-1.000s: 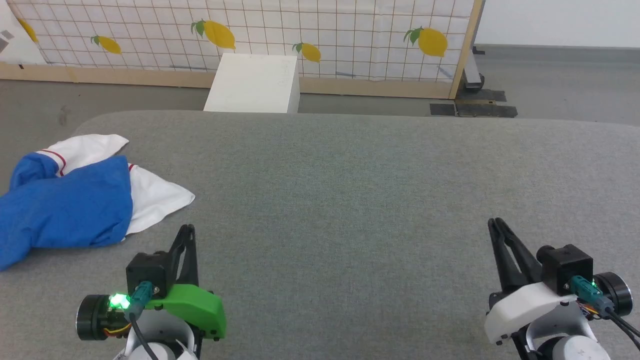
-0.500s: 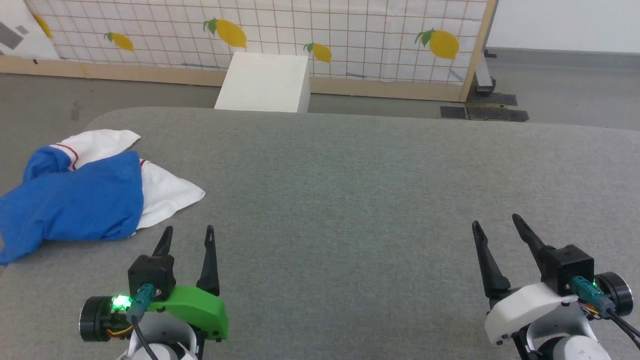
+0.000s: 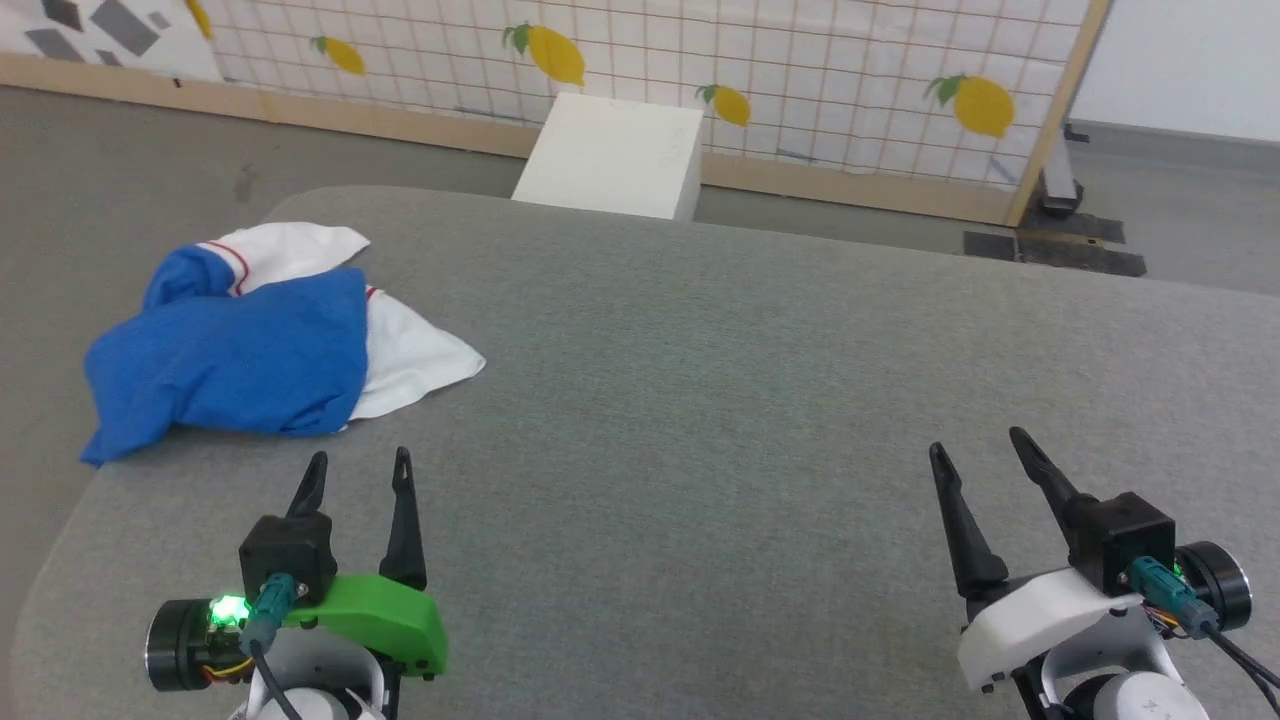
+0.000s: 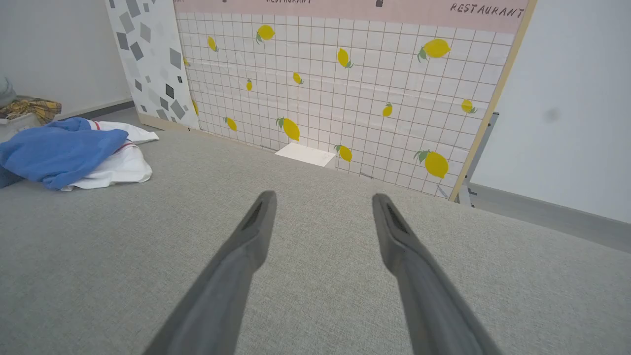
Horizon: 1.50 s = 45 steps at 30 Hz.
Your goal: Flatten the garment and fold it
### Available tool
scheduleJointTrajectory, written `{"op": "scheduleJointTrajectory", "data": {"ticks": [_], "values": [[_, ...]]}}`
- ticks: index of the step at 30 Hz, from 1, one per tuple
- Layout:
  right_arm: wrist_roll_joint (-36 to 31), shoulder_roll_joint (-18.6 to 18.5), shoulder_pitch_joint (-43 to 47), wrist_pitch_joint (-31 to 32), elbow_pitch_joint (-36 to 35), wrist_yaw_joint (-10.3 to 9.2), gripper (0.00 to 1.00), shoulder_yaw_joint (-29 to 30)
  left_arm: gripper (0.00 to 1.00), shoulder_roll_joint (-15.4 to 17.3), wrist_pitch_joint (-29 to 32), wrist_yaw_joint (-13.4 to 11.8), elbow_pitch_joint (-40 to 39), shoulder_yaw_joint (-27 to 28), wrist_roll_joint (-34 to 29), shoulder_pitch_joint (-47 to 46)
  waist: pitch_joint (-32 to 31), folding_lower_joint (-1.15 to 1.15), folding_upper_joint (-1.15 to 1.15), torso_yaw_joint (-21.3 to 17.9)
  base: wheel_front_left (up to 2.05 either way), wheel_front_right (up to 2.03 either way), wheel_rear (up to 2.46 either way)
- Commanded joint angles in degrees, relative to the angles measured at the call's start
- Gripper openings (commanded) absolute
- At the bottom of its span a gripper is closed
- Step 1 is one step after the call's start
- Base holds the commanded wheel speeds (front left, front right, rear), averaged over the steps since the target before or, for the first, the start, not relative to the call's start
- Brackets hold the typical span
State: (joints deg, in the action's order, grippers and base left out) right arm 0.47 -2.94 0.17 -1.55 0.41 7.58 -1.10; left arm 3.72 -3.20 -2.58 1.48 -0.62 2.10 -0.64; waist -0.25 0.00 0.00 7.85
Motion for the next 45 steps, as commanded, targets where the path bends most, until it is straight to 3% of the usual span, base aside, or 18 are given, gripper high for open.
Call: {"op": "scheduleJointTrajectory", "data": {"ticks": [1, 45], "values": [[0.2, 0.02, -0.42, -0.6, 0.01, -0.02, 1.0, -0.26, 1.0, 0.47, -0.69, -0.53, 0.19, 0.16, 0.67, 0.63, 0.05, 0.0, 0.0, 1.39, 0.0, 0.0, 0.0], [1.39, 0.04, -1.41, -3.2, 0.38, -0.05, 1.0, -3.36, 1.0, 1.74, -2.67, -7.74, -4.29, -1.11, 3.53, 4.91, -0.06, 0.0, 0.0, 16.0, 0.0, 0.0, 0.0]]}}
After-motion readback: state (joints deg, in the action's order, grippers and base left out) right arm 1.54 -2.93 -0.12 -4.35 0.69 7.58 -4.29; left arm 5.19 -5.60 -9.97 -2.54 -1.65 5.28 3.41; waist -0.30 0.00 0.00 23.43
